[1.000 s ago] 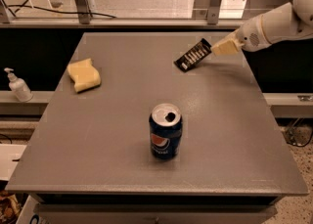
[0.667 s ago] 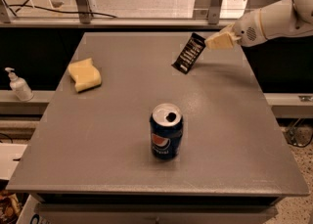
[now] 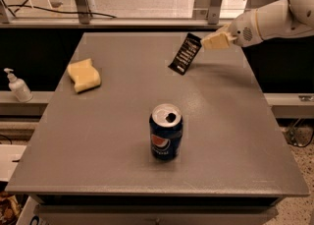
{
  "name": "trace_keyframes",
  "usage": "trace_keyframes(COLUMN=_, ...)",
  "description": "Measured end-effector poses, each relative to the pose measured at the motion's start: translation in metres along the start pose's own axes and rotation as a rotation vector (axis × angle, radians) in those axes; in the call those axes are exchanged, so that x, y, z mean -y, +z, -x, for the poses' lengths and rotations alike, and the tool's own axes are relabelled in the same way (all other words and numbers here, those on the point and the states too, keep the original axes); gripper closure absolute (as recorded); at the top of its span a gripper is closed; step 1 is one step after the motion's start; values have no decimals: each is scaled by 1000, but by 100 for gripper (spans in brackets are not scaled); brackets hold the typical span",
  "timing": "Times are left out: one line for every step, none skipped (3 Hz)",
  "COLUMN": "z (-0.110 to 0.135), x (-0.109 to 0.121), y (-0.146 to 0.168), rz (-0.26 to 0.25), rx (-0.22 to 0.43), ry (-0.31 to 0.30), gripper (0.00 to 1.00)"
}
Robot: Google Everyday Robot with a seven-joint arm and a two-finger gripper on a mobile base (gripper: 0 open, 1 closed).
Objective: Move rxbar chocolate near sponge
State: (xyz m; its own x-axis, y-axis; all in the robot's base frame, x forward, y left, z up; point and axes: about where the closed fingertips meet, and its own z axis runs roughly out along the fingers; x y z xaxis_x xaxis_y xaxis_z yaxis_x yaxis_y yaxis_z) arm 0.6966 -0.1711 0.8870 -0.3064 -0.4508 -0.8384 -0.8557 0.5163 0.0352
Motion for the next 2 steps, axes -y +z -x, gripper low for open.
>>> trace_keyframes(z=8, x=-18, y=10, rz=35, rx=35, ry=13, gripper=100)
trace_keyframes(z=15, x=-47, y=27, rz=96, rx=60, ry=22, gripper=100)
